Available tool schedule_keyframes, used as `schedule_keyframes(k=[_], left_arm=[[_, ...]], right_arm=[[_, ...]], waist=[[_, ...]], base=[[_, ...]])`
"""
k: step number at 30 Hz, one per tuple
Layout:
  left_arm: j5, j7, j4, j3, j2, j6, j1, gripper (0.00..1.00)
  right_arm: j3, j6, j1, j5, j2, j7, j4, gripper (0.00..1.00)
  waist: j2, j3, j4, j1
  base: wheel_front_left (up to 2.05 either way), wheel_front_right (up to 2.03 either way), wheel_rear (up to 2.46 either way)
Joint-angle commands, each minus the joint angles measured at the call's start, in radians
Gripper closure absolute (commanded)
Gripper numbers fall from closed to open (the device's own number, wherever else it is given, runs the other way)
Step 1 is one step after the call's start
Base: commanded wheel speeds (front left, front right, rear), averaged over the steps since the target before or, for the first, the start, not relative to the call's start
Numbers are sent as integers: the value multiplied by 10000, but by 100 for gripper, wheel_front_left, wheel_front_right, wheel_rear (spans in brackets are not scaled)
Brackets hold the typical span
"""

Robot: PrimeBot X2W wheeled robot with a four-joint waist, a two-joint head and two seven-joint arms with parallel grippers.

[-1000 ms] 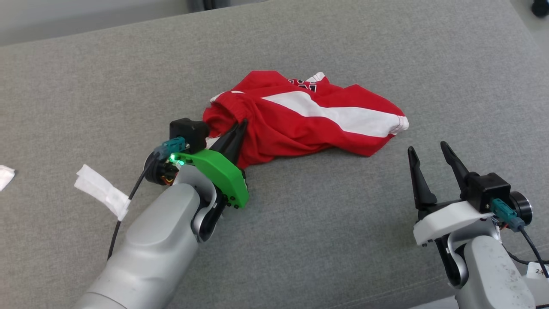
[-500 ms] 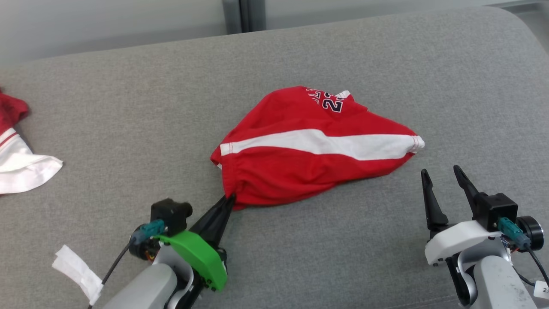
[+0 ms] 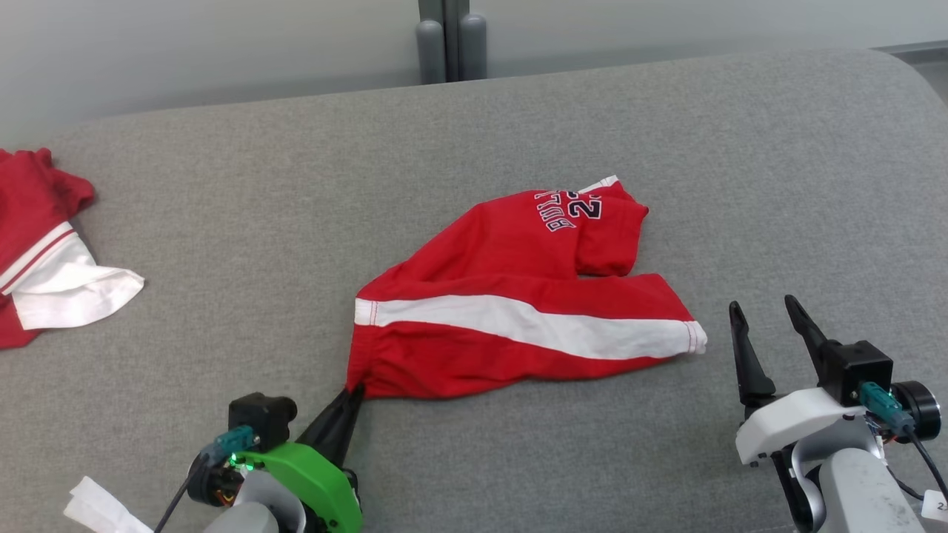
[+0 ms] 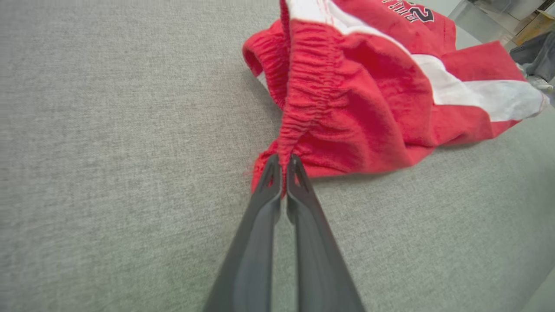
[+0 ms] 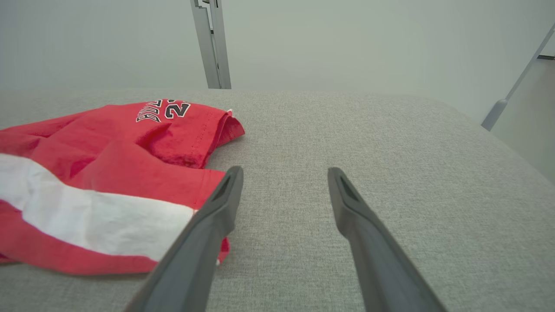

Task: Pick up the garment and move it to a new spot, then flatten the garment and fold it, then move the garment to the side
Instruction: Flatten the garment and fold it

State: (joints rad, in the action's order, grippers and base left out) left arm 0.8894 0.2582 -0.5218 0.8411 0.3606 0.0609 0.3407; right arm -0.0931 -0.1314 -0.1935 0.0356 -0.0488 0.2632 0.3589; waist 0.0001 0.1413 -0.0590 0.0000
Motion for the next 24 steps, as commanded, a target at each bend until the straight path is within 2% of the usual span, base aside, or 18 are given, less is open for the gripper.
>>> schedule_keyframes(k=[1, 6, 11, 24], left_arm=[[-156, 71, 70, -240, -20, -128, -140, 2], [-1021, 72, 847, -1731, -370, -278, -580, 0], [-2107, 73, 1540, -3106, -849, -190, -1068, 0], [-4274, 63, 2076, -5369, -2213, 242, -2168, 0]], right_arm=[[-37, 14, 106, 2, -32, 21, -37, 0], [-17, 14, 9, 9, -32, 21, -133, 0], [83, 14, -145, -36, -32, 21, -217, 0], [433, 14, -31, 44, -32, 21, -230, 0]], waist=[[-1, -7, 11, 0], [-1, -93, 87, 0], [-1, -296, 164, 0], [-1, -1038, 338, 0]], base=[[0, 0, 0], [0, 0, 0], [0, 0, 0], [0, 0, 0]])
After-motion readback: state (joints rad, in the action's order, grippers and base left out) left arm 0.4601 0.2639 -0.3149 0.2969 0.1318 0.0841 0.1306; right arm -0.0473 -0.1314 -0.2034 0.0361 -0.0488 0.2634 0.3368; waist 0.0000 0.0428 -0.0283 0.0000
